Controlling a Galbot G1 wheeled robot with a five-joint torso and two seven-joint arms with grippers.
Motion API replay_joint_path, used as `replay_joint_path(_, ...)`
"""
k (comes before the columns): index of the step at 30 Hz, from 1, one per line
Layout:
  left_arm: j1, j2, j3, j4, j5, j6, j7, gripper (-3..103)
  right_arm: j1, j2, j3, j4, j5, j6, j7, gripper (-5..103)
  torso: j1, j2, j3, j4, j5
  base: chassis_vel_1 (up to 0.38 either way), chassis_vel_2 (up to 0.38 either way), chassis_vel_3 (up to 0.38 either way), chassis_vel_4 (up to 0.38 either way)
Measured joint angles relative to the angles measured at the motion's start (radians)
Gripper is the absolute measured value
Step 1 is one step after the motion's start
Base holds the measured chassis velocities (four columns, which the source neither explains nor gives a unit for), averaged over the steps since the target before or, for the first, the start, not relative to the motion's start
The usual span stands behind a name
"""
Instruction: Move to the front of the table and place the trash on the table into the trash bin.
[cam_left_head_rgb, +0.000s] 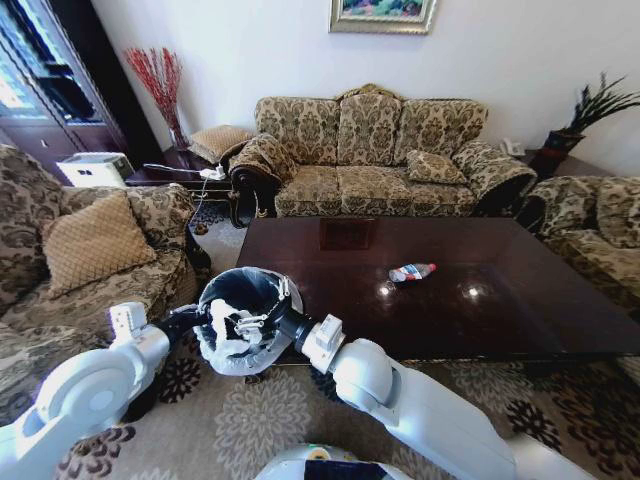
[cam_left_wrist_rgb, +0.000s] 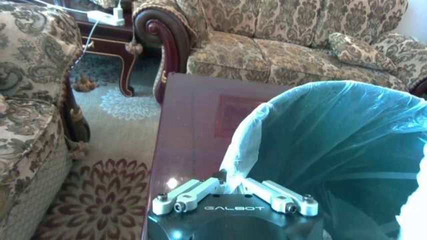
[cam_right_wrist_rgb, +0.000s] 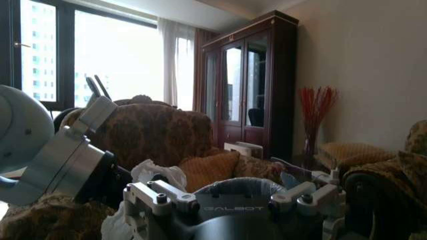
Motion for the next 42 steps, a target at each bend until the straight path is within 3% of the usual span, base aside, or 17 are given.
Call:
replay_joint_path(9,-0.001,-0.003,0.0,0.0,0.0,-0.001,0.002,0,-0.002,-0.002,0.004,-0.006,-0.018,0.014,0.0,100,-0.001,0.0,0.0,0.0003,0.0,0.064,-0.067,-0.075,0.076)
replay_joint_path(16,0.002,-0.001,0.006,0.001,-0.002,-0.001,0.003,0,-0.016,-0.006,0.033,-0.048,-0.228,0.081,0.0,100,-0.003,0.001,-0.001,0.0007,-0.0005,0.106,-0.079,-0.09,0.087)
replay_joint_path(21,0.002,0.004,0.006,0.001,-0.006,-0.001,0.003,0,-0.014,0.0,0.017,-0.049,-0.206,0.075,0.0,100,-0.001,0.0,0.0,0.0004,0.0,0.011,-0.003,-0.003,0.009)
replay_joint_path(22,0.002,0.004,0.006,0.002,-0.007,-0.002,0.003,0,-0.012,0.0,-0.002,-0.023,-0.142,0.039,0.0,100,0.0,0.0,0.0,0.0001,0.0001,0.0,0.0,0.0,0.0)
replay_joint_path(24,0.004,0.003,0.006,0.004,-0.007,-0.002,0.003,0,0.0,-0.004,-0.036,0.074,0.079,-0.093,0.0,100,0.0,0.0,0.0,-0.0002,0.0003,-0.029,-0.004,0.006,-0.006)
replay_joint_path(25,0.004,0.003,0.006,0.004,-0.007,-0.002,0.003,0,0.0,-0.004,-0.036,0.074,0.079,-0.093,0.0,100,0.0,0.0,0.0,-0.0002,0.0003,-0.058,-0.008,0.011,-0.012)
replay_joint_path(28,0.005,-0.006,0.015,0.009,-0.007,-0.002,0.003,0,0.048,-0.007,-0.014,0.216,0.486,-0.253,0.0,100,-0.002,0.0,-0.001,0.0005,0.0,0.0,0.0,0.0,0.0)
replay_joint_path(31,0.004,-0.009,0.023,0.013,-0.006,-0.002,0.003,0,0.062,-0.03,0.02,0.232,0.568,-0.274,0.0,100,-0.002,0.001,-0.001,0.0009,-0.0003,0.0,0.0,0.0,0.0)
replay_joint_path(33,0.001,-0.01,0.029,0.016,-0.005,-0.002,0.003,0,0.062,-0.053,0.036,0.228,0.565,-0.275,0.0,100,-0.002,0.0,-0.001,0.0009,-0.0004,0.0,0.0,0.0,0.0)
replay_joint_path(35,-0.007,-0.014,0.042,0.022,-0.005,-0.002,0.004,0,0.048,-0.095,0.051,0.215,0.492,-0.255,0.0,100,-0.002,0.0,-0.001,0.0002,-0.0004,0.0,0.0,0.0,0.0)
replay_joint_path(40,-0.008,-0.02,0.055,0.026,-0.003,-0.003,0.005,0,0.021,-0.104,0.063,0.209,0.41,-0.24,0.0,100,-0.001,0.0,0.0,-0.0001,0.0005,0.0,0.0,0.0,0.0)
replay_joint_path(41,-0.004,-0.024,0.055,0.025,-0.002,-0.003,0.005,0,0.006,-0.109,0.075,0.185,0.278,-0.209,0.0,100,-0.001,0.0,0.0,0.0,0.0005,0.0,0.0,0.0,0.0)
replay_joint_path(42,-0.002,-0.026,0.055,0.025,-0.002,-0.003,0.005,0,0.001,-0.113,0.086,0.167,0.206,-0.188,0.0,100,-0.002,0.0,-0.001,0.0002,0.0003,0.0,0.0,0.0,0.0)
